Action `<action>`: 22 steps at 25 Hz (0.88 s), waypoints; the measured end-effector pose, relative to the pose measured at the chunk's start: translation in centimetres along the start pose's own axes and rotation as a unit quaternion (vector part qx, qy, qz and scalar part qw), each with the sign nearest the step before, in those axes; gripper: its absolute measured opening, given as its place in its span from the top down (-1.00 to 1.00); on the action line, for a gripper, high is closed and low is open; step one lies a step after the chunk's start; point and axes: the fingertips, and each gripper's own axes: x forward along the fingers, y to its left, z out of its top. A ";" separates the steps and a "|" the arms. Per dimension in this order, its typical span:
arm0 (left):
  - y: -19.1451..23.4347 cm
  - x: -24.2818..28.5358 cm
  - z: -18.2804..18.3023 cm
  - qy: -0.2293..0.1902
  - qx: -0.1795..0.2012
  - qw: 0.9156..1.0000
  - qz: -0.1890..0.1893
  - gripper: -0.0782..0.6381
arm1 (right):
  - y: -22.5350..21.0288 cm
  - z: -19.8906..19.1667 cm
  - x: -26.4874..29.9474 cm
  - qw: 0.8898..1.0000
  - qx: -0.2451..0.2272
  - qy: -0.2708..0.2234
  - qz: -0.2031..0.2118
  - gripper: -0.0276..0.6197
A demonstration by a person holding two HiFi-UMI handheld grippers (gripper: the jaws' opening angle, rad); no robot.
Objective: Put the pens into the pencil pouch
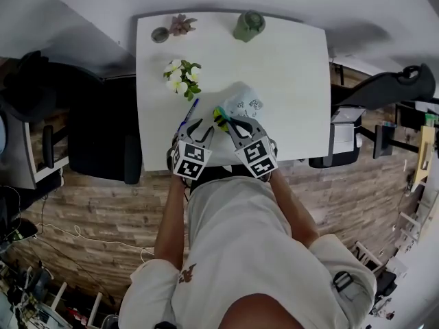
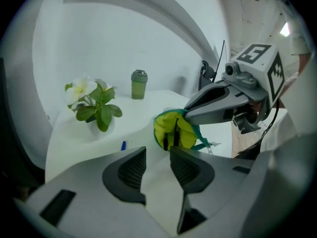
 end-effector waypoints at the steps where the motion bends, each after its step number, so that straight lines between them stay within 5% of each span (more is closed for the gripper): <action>1: 0.6 -0.4 -0.4 0.001 -0.003 1.000 0.009 0.37 | 0.2 0.1 0.2 1.000 -0.002 0.000 0.002 0.84; 11: 5.5 -2.9 -4.3 0.021 -0.024 0.997 0.072 0.37 | 1.4 0.5 1.3 1.000 -0.009 0.009 0.009 0.84; 22: 6.8 -1.7 -8.1 0.061 -0.039 0.995 0.074 0.47 | 1.6 0.4 1.5 1.000 -0.014 0.016 0.008 0.84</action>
